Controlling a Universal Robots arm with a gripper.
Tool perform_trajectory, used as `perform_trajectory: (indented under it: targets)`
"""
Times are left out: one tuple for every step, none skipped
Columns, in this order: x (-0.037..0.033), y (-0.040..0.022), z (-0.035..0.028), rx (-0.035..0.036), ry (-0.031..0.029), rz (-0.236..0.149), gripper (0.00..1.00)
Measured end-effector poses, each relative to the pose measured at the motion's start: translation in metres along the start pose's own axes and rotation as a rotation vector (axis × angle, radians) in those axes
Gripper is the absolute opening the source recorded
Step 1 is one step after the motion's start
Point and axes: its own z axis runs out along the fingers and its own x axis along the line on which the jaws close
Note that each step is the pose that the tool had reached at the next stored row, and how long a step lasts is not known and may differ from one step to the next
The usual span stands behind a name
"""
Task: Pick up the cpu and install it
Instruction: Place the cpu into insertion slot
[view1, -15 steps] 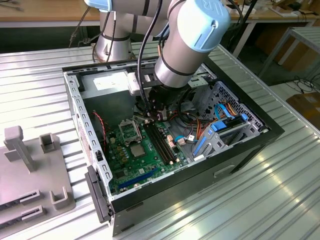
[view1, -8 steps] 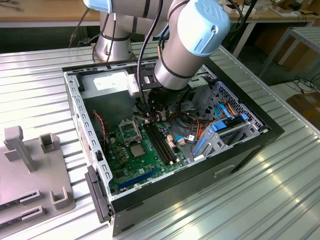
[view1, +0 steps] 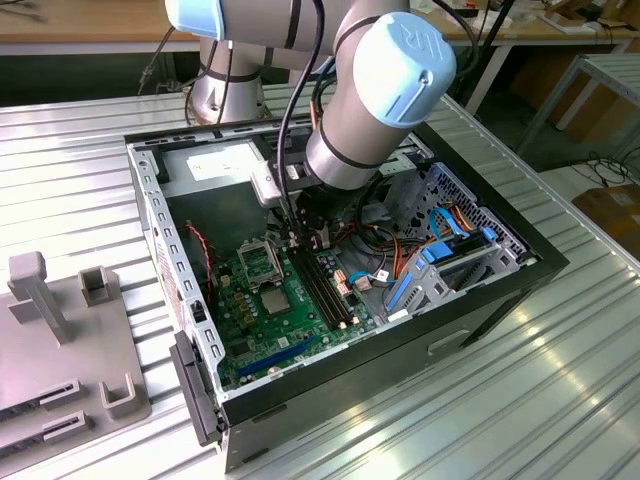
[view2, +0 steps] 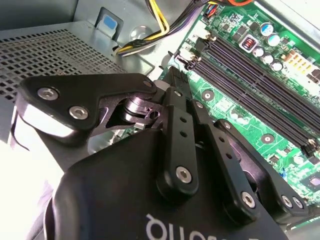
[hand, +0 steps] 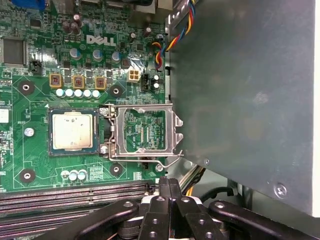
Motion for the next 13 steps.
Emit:
perform_trajectory:
  targets:
    - [-0.0004,0.0,0.0011,0.0002,-0.0006,0.001,0.11]
    - [-0.001,-0.0001,0.0028,0.0006,-0.0011,0.002,0.11]
    - [-0.0014,-0.0001,0.0041,0.0015,-0.0017,0.005,0.11]
    - [-0.0014,-0.0003,0.0053,0.0027,-0.0027,0.009,0.11]
    - [-0.0012,-0.0003,0.0061,0.0045,-0.0041,0.016,0.11]
    - [-0.001,-0.0003,0.0068,0.0063,-0.0058,0.022,0.11]
    - [-0.0008,-0.0003,0.0075,0.0086,-0.0077,0.03,0.11]
    - [-0.0007,-0.0002,0.0082,0.0103,-0.0097,0.036,0.11]
    - [-0.0008,0.0001,0.0092,0.0117,-0.0115,0.04,0.11]
    - [-0.001,0.0001,0.0102,0.0129,-0.0119,0.044,0.11]
    - [-0.0009,0.0,0.0109,0.0144,-0.0121,0.049,0.11]
    - [-0.0007,0.0,0.0115,0.0171,-0.0125,0.059,0.11]
    - [-0.0005,0.0,0.0123,0.0204,-0.0132,0.07,0.11]
